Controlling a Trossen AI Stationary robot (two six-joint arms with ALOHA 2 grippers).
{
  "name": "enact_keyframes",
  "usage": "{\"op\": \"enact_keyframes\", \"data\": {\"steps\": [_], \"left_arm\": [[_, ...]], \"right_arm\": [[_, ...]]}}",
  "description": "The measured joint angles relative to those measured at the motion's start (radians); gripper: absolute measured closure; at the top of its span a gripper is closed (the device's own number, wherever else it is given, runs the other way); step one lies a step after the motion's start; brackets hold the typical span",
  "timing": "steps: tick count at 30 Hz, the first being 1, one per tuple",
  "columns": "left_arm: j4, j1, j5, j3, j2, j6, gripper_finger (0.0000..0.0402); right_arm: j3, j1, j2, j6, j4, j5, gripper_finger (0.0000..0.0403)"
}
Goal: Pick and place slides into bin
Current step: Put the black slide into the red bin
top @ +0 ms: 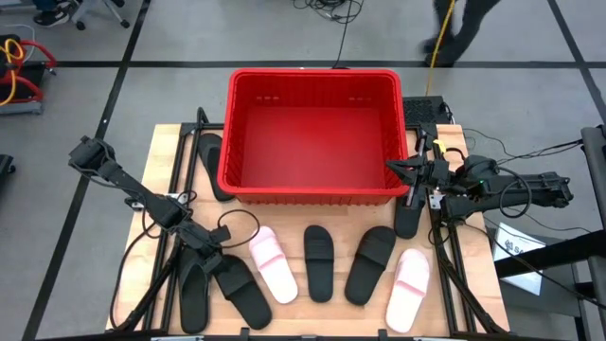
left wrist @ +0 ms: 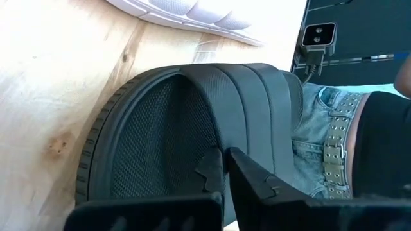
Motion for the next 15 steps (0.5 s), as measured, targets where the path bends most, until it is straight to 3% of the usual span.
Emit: {"op": "enact_keyframes", "data": {"steps": [15], "left_arm": [[0.044, 0.0, 0.04, 0.0, 0.0, -0.087, 0.0401]], "right_arm": [[0.0, 0.0, 0.0, 0.0, 0.0, 0.0, 0.0403]]}}
